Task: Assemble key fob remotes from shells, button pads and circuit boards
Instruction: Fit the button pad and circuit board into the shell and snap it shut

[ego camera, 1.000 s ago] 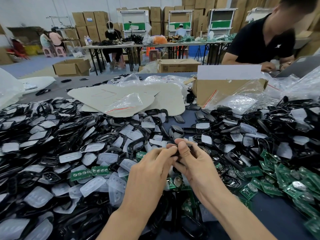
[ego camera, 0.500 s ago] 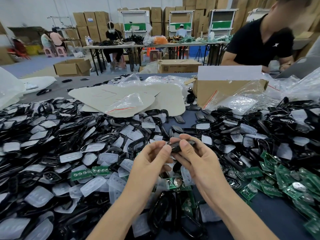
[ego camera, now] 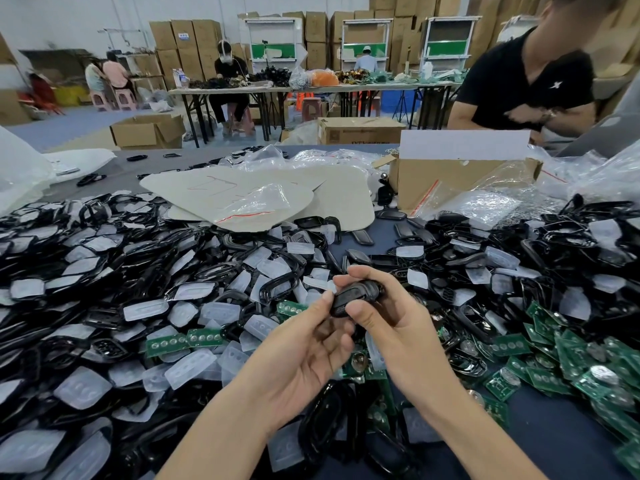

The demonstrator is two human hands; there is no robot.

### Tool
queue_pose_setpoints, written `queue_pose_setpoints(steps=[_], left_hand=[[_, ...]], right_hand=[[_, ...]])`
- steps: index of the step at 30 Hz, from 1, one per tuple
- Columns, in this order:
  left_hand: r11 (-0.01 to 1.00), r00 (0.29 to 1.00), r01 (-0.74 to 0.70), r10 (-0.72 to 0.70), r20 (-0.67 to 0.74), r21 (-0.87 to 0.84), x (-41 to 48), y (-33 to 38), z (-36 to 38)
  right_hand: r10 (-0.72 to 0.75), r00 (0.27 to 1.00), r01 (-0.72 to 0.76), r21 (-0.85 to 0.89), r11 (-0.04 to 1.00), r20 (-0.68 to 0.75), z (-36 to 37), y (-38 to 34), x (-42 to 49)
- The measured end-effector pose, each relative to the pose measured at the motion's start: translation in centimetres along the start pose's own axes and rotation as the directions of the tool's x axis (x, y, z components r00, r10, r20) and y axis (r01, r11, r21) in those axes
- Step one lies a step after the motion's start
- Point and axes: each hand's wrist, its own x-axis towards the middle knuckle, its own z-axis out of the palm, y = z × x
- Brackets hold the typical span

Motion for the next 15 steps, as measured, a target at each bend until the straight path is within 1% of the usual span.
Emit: queue_pose_setpoints(steps=[3,6,9,15], left_hand=[[0.989,0.991,-0.130,0.132,-0.030,0.064,0.2,-0.4,0.2],[0.958,0.966,-0.247,0.256,-0.042,0.143,0.4,-0.9,0.6],[0.934,0.949,-0.290,0.309,-0.062,0.208,0.3,-1.4,0.7],[0.905,0.917,-0.361,0.389,-0.093,0.224,0.2,-2.1,1.0]], right_hand=[[-0.027,0.999,0.029,-0.109,0.994,0.021,0.0,0.2,-0.1],[-0.037,0.999,0.039,-0.178,0.983,0.013,0.1,0.5,-0.2],[-0.069,0.998,0.068,-0.259,0.963,0.006,0.2,0.8,-0.4],[-0.119,0.993,0.105,-0.344,0.933,-0.019,0.3,1.0,-0.6]])
